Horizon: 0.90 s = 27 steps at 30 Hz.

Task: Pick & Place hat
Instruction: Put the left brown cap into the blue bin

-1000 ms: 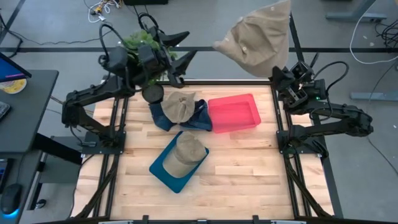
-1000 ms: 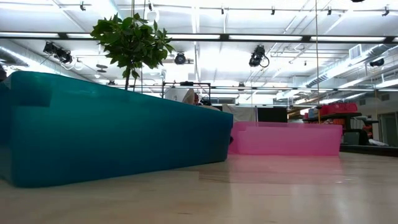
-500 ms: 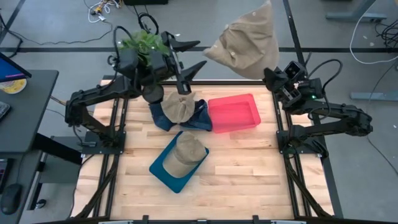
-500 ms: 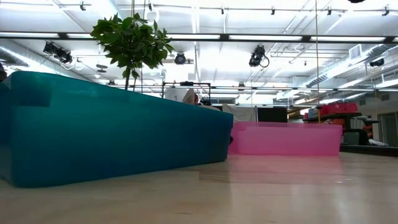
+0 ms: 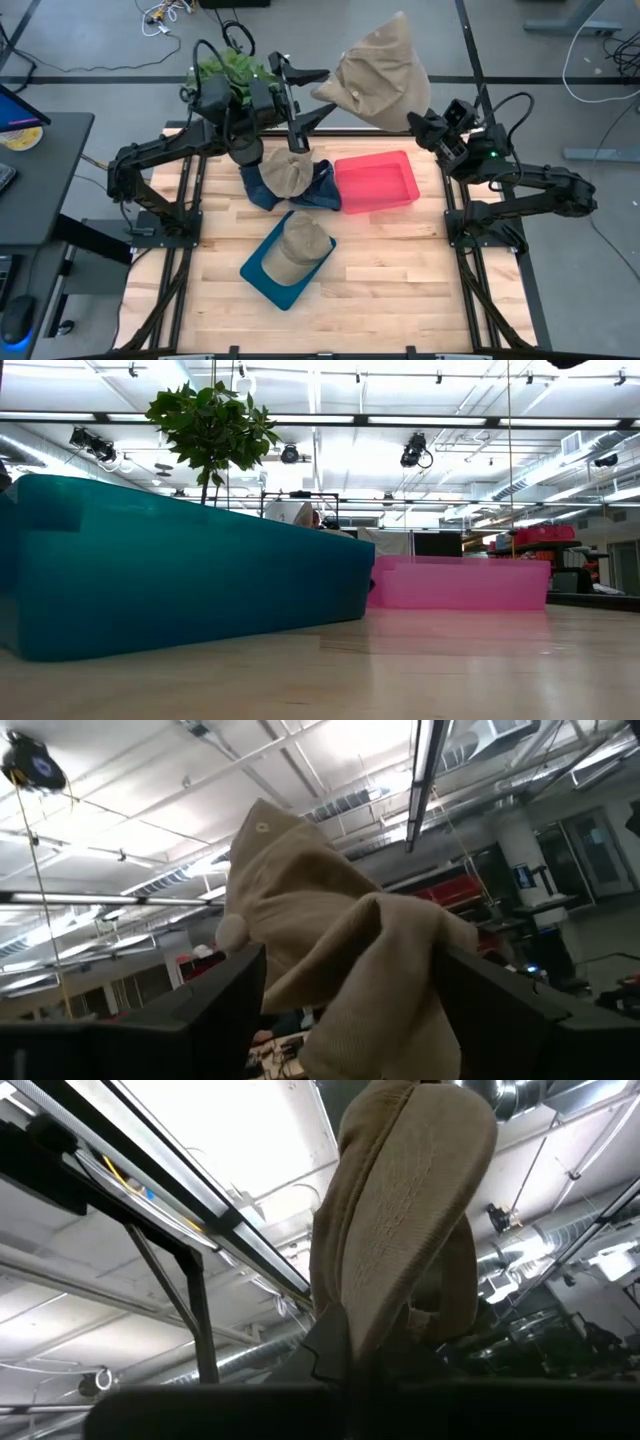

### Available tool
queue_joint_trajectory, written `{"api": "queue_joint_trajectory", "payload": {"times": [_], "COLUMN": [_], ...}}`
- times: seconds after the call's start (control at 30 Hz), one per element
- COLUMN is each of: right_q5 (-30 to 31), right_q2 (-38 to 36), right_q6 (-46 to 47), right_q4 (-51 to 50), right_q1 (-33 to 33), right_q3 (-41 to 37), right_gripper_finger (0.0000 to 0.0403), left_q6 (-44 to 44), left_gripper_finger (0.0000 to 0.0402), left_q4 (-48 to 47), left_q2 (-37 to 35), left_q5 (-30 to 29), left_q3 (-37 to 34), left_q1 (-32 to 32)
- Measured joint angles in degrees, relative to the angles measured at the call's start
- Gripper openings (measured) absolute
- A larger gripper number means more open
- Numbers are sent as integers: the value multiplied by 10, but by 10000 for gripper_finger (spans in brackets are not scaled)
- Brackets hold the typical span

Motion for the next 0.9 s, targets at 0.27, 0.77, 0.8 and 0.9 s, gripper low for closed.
{"api": "queue_joint_trajectory", "payload": {"times": [0.27,0.77,0.8,0.9], "right_q5": [0,-9,-16,-39], "right_q2": [1,1,1,-3], "right_q6": [-14,18,22,39], "right_q4": [1,-31,-31,-31], "right_q1": [0,0,0,0], "right_q3": [0,0,0,0], "right_gripper_finger": [6,49,65,117], "left_q6": [2,10,9,9], "left_gripper_finger": [208,11,9,8], "left_q4": [-10,-13,-16,-46], "left_q2": [-1,-2,-2,-8], "left_q5": [0,49,60,101], "left_q3": [0,0,0,0], "left_q1": [9,36,38,45]}}
